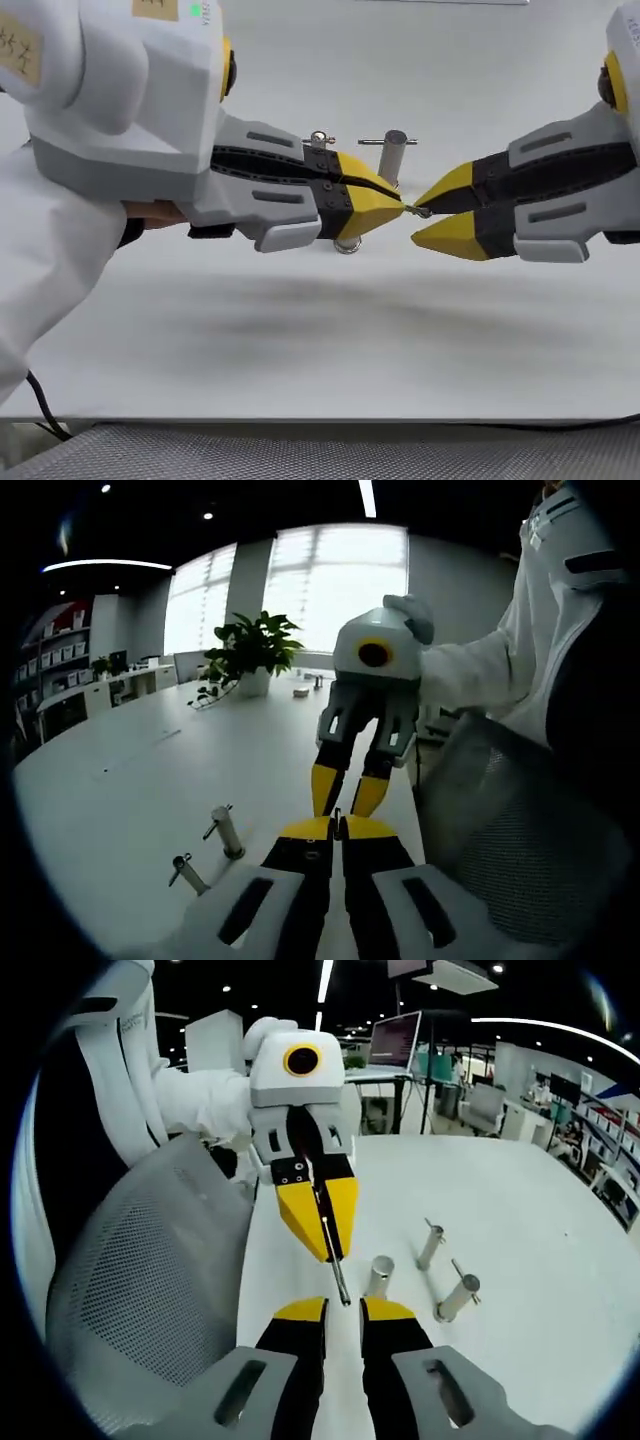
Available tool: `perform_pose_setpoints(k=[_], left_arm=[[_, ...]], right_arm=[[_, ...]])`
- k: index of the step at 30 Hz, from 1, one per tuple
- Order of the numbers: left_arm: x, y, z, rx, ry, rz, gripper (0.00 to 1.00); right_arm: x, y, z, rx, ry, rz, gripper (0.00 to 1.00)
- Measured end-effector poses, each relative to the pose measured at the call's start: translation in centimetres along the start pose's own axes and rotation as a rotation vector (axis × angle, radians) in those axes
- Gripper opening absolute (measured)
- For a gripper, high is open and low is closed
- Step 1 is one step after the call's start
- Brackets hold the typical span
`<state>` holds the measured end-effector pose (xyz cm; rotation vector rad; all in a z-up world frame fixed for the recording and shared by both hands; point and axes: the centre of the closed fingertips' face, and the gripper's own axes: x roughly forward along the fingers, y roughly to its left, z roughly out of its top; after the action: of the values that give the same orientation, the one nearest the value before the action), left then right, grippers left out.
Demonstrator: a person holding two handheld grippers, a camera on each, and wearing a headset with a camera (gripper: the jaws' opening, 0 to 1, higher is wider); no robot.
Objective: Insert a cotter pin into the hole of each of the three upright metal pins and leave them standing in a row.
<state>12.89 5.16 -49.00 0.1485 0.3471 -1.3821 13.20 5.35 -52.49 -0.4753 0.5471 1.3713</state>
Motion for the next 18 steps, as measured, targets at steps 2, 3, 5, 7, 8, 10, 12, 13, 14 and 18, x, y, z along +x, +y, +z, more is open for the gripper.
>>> perform_pose_setpoints(k=[2, 3, 5, 7, 8, 10, 12, 13, 14, 18], left_arm=[[0.1, -0.1, 0.0, 0.013, 0.004, -0.007, 0.00], [0.2, -0.2, -0.1, 0.016, 0.007, -0.010, 0.00], [0.2, -0.4, -0.1, 0.023, 0.011, -0.017, 0.00], [0.2, -0.4, -0.2, 0.027, 0.012, -0.023, 0.00], [0.2, -0.4, -0.2, 0.028, 0.011, -0.025, 0.00], [0.1, -0.3, -0.2, 0.041, 0.007, -0.026, 0.00], [0.1, -0.3, -0.4, 0.047, 0.015, -0.027, 0.00], [0.0, -0.2, -0.5, 0.053, 0.021, -0.027, 0.00], [0.0, -0.2, -0.7, 0.058, 0.030, -0.029, 0.00], [0.0, -0.2, -1.3, 0.049, 0.046, -0.029, 0.00]], right_arm=[[0.0, 0.1, 0.1, 0.002, -0.006, 0.005, 0.04], [0.0, 0.2, 0.2, 0.004, -0.008, 0.009, 0.02], [0.1, 0.5, 0.2, 0.002, -0.007, 0.020, 0.00], [0.1, 0.7, 0.2, -0.001, -0.005, 0.027, 0.00], [0.0, 0.9, 0.2, -0.007, -0.004, 0.026, 0.00], [0.0, 1.0, 0.3, -0.025, 0.000, 0.025, 0.00], [-0.1, 0.8, 0.3, -0.031, 0.002, 0.025, 0.00], [-0.1, 0.7, 0.3, -0.032, 0.002, 0.026, 0.00], [-0.1, 0.5, 0.2, -0.031, 0.001, 0.029, 0.00], [-0.2, 0.5, 0.2, -0.052, 0.007, 0.033, 0.00]])
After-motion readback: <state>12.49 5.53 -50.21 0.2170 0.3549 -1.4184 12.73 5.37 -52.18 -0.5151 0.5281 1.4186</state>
